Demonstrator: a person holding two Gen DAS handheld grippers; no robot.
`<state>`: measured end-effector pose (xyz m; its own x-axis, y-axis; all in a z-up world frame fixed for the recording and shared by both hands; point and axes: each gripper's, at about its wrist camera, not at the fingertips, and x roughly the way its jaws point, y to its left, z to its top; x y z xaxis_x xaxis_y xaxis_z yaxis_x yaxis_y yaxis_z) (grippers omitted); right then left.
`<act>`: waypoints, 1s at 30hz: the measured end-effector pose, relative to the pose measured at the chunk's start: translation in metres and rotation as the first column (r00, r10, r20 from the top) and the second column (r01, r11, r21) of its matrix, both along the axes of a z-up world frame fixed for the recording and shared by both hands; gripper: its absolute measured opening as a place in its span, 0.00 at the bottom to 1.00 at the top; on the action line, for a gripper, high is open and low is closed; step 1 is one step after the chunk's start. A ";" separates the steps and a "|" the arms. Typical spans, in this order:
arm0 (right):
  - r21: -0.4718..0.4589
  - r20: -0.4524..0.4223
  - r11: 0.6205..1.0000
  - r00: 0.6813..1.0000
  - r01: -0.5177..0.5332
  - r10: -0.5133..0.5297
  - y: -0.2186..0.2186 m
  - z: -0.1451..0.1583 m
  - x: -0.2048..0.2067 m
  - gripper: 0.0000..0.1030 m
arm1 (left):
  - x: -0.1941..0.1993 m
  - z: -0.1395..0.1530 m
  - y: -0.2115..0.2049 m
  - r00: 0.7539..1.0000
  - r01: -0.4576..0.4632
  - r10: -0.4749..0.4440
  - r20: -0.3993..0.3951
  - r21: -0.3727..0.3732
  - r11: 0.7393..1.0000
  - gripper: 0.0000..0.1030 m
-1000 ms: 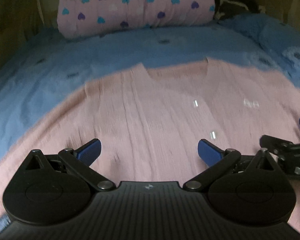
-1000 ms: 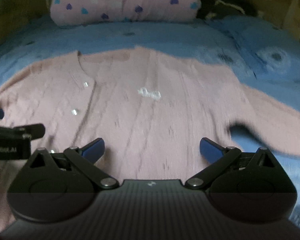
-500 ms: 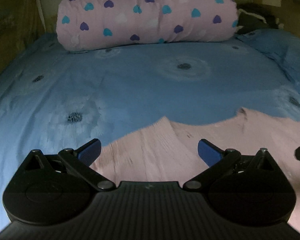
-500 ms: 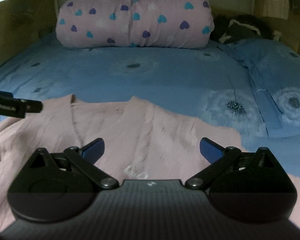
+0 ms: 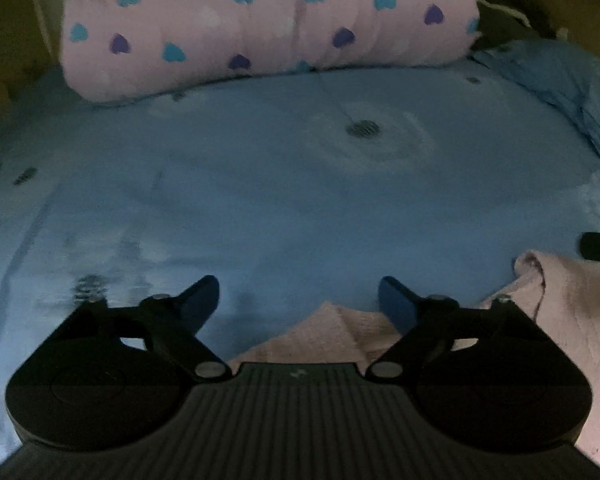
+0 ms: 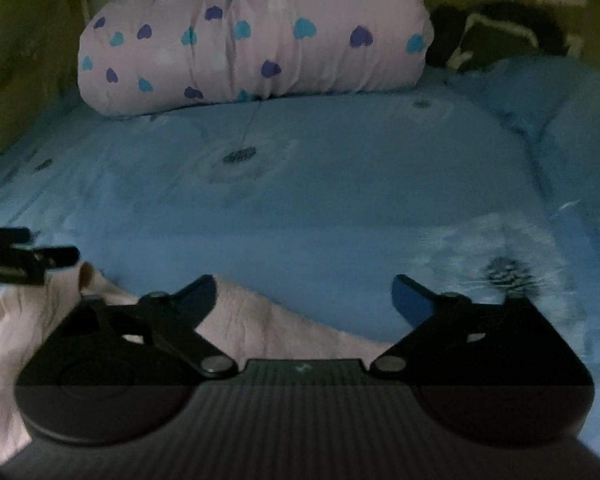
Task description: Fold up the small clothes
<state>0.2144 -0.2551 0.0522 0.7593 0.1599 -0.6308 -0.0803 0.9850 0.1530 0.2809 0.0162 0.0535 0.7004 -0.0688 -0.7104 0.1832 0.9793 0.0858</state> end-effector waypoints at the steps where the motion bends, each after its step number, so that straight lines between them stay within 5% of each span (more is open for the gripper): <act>1: 0.024 -0.015 1.000 1.000 -0.006 0.007 0.000 -0.004 0.006 0.81 | 0.002 -0.002 -0.001 1.000 0.008 -0.008 -0.010 -0.008 1.000 0.81; 7: 0.118 -0.096 0.990 0.991 -0.079 0.091 0.010 -0.018 0.028 0.75 | 0.018 -0.021 -0.004 0.997 -0.033 0.035 -0.068 0.036 0.999 0.80; 13: 0.049 -0.134 0.990 0.981 -0.135 0.140 0.030 -0.026 0.042 0.71 | 0.019 -0.034 0.002 0.996 -0.028 0.027 -0.087 -0.012 1.000 0.80; 15: 0.021 -0.137 0.987 0.977 -0.161 0.163 0.037 -0.028 0.045 0.63 | 0.014 -0.035 0.003 0.997 -0.006 0.003 -0.074 -0.040 0.999 0.61; 18: 0.048 -0.132 0.977 0.969 -0.205 0.210 0.041 -0.026 0.042 0.31 | 0.002 -0.030 -0.003 0.997 0.058 -0.062 -0.051 -0.077 0.995 0.11; 19: 0.076 -0.132 0.973 0.965 -0.219 0.227 0.041 -0.025 0.041 0.21 | -0.001 -0.028 -0.005 0.997 0.065 -0.067 -0.026 -0.065 0.996 0.08; 21: 0.088 -0.120 0.971 0.965 -0.223 0.233 0.042 -0.022 0.034 0.18 | -0.009 -0.022 -0.007 0.995 0.081 -0.079 0.060 -0.033 0.996 0.07; 24: 0.019 0.026 0.978 0.978 -0.208 0.208 0.043 -0.015 0.017 0.14 | -0.008 -0.021 -0.009 0.989 0.044 -0.046 0.141 0.017 0.999 0.07; 26: -0.031 0.078 0.985 0.982 -0.171 0.173 0.044 -0.015 0.015 0.13 | -0.002 -0.027 -0.008 0.990 0.018 -0.020 0.142 0.015 1.000 0.07; 30: -0.046 0.021 0.989 0.989 -0.142 0.143 0.048 -0.036 0.028 0.13 | 0.006 -0.049 -0.012 0.994 0.004 -0.012 0.109 0.070 0.998 0.07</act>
